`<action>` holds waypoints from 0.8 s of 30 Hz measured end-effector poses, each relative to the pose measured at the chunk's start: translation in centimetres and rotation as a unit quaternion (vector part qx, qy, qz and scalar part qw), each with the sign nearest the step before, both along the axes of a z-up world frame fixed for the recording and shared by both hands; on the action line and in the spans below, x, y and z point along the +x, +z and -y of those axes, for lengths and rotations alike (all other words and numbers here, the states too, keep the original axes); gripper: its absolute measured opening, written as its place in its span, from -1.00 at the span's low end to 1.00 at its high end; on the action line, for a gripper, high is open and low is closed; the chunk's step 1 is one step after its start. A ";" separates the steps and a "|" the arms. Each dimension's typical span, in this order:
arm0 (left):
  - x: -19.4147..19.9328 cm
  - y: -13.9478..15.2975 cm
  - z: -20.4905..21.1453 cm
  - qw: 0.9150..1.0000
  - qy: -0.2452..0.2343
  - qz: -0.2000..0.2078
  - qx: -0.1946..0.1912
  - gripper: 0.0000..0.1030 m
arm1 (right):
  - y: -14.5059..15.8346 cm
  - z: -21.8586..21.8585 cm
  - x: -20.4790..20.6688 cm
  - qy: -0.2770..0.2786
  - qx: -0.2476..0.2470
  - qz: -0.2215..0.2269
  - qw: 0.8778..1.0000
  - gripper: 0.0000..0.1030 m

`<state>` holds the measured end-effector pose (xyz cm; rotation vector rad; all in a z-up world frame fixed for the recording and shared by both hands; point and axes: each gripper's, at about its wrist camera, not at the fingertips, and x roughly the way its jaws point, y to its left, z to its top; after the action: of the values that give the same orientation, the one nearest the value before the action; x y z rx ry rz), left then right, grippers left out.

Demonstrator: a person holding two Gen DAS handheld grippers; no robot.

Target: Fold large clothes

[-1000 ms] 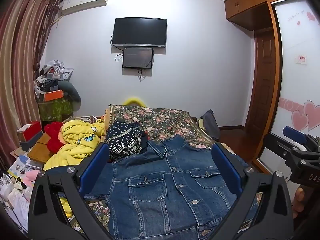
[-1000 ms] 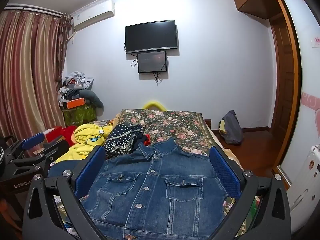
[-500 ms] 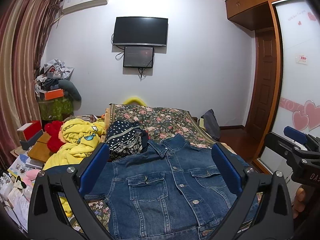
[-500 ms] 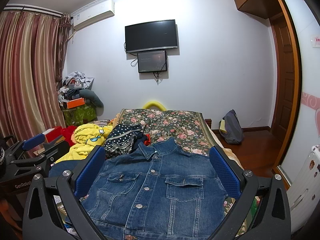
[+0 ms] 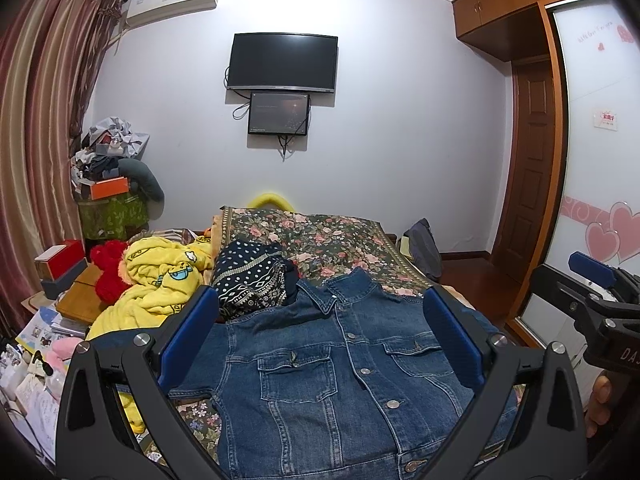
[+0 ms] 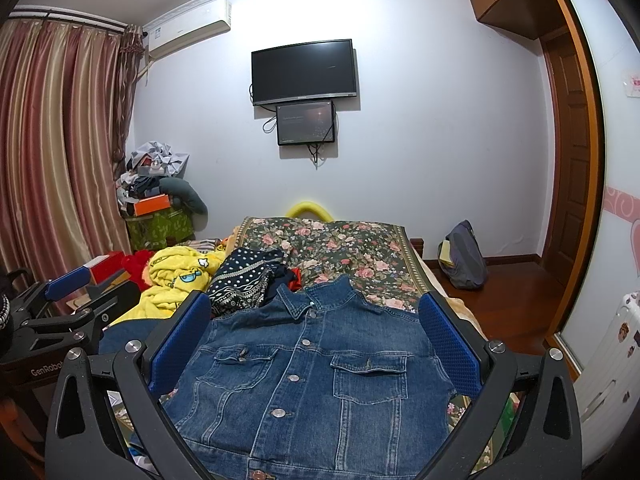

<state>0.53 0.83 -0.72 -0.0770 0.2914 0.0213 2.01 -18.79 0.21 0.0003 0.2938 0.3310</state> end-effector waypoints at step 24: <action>0.1 0.0 0.0 1.000 0.000 -0.001 -0.003 0.99 | -0.3 -0.3 0.2 0.001 -0.002 -0.001 1.000 1.00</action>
<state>0.58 0.82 -0.76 -0.0838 0.2932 0.0212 2.25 -18.49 -0.07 -0.0035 0.2971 0.3322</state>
